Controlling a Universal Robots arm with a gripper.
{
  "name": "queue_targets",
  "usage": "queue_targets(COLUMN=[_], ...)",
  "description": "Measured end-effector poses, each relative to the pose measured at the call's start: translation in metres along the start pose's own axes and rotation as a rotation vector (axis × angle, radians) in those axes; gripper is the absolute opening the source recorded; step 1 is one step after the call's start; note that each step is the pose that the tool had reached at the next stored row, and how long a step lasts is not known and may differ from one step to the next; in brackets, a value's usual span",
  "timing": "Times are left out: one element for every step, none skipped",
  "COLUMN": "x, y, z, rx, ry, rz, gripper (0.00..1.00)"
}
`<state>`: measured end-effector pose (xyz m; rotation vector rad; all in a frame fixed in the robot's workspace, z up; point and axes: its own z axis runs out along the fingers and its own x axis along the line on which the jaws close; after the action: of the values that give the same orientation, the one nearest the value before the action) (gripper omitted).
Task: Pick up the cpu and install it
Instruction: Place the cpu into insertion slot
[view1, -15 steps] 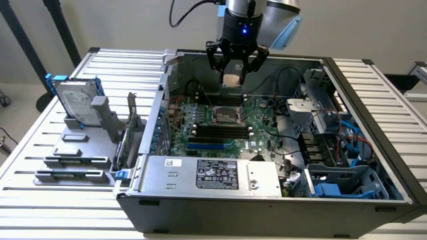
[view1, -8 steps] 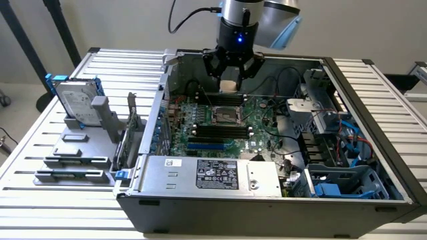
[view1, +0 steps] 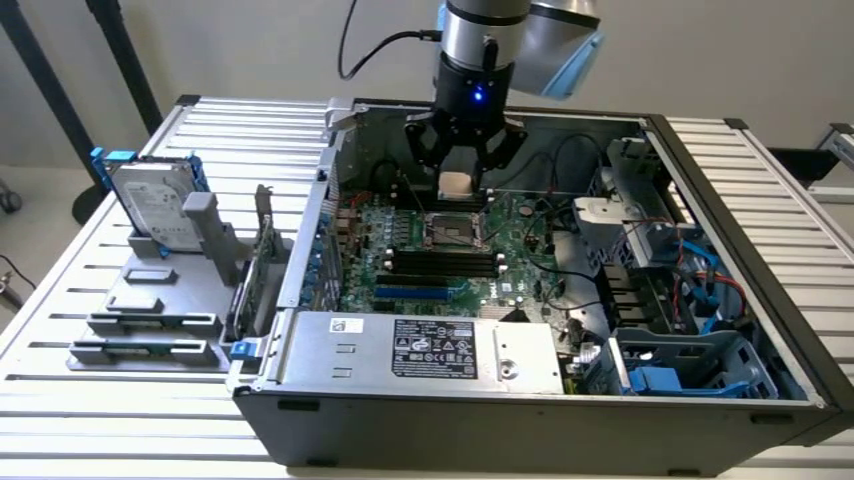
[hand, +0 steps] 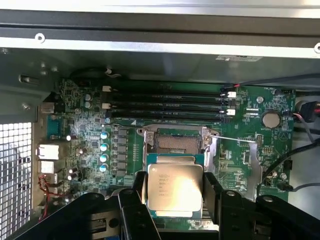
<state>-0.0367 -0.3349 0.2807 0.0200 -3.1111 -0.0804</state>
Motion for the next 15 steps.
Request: queue_targets(x=[0.000,0.000,0.000,0.000,0.000,0.000,0.000,0.000,0.000,0.000,-0.001,-0.001,-0.001,-0.001,-0.001], y=[-0.0006,-0.0012,-0.0016,-0.0020,-0.0024,-0.0028,-0.0030,-0.0031,-0.0032,-0.0033,-0.0034,-0.0036,-0.0037,-0.0037,-0.0038], z=[0.0018,0.0037,0.0055,0.0073,0.0091,0.0109,0.0126,0.0145,0.0163,0.0181,0.0200,0.0218,0.0236,0.0254,0.0272], rx=[-0.0002,-0.0002,-0.0001,-0.0001,-0.0001,-0.0001,0.0000,-0.0001,-0.0002,-0.0003,-0.0002,-0.0002,-0.0002,-0.0003,-0.0003], ry=[-0.0001,-0.0001,0.0000,-0.0001,-0.0001,-0.0001,0.0000,-0.0001,-0.0002,-0.0002,-0.0002,-0.0002,-0.0003,-0.0004,-0.0004], rz=[0.000,0.000,0.000,0.000,0.000,0.000,0.000,0.001,0.002,0.003,0.004,0.004,0.005,0.006,0.006], gripper=[0.55,0.55,0.55,0.55,0.55,0.55,0.55,0.55,0.55,0.55,0.55,0.55,0.55,0.55,0.55])
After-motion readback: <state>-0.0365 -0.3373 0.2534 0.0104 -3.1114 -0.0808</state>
